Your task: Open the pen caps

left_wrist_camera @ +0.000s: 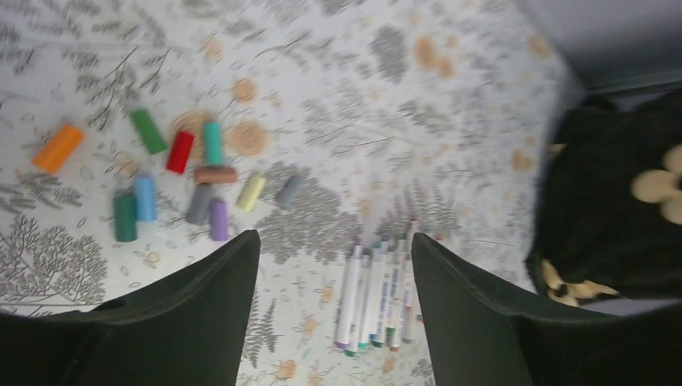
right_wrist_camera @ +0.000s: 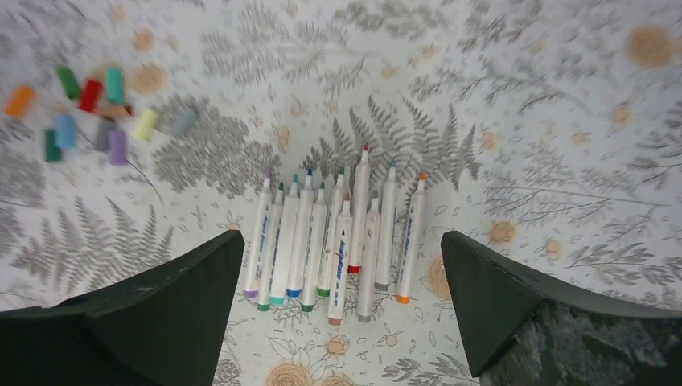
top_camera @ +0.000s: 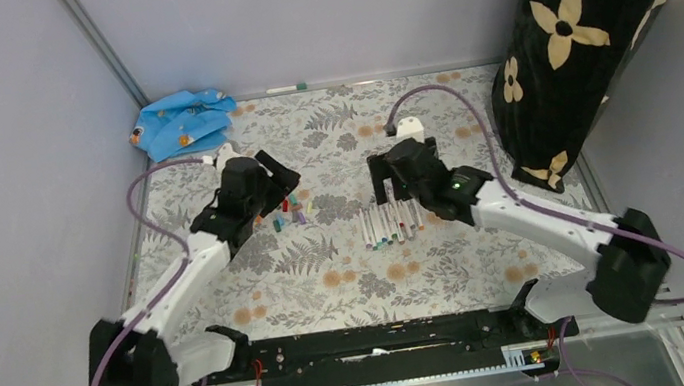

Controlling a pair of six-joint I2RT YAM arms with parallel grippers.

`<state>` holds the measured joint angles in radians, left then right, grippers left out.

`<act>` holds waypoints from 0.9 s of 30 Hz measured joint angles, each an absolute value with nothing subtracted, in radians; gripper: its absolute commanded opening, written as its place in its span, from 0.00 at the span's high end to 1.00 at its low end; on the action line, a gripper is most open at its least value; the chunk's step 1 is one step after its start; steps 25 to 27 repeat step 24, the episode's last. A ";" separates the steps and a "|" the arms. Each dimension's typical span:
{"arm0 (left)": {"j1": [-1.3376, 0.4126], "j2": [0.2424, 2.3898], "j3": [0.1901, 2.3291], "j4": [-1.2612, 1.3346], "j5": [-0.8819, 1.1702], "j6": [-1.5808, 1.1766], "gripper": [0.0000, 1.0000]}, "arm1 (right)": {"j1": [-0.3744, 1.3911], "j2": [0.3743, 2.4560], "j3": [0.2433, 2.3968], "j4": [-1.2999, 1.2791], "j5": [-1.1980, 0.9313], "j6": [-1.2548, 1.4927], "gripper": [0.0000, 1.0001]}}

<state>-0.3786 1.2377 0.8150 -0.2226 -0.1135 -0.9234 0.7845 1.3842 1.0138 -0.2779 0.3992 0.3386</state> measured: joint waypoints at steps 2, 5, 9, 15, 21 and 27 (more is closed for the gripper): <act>-0.393 1.147 0.802 -0.203 -0.131 -0.908 0.16 | 0.785 1.304 1.014 -0.271 0.431 0.332 0.00; -0.408 1.033 0.770 -0.183 -0.162 -0.882 0.02 | 0.784 1.219 1.007 -0.268 0.489 0.332 0.00; -0.417 0.915 0.717 -0.185 -0.207 -0.854 0.01 | 0.784 1.149 0.956 -0.272 0.558 0.347 0.00; -0.429 0.778 0.688 -0.190 -0.267 -0.819 0.01 | 0.784 1.093 0.892 -0.315 0.631 0.384 0.00; -0.438 0.683 0.667 -0.216 -0.318 -0.790 0.01 | 0.784 1.039 0.866 -0.329 0.666 0.405 0.00; -0.439 0.675 0.665 -0.229 -0.334 -0.781 0.01 | 0.784 1.028 0.861 -0.329 0.670 0.405 0.01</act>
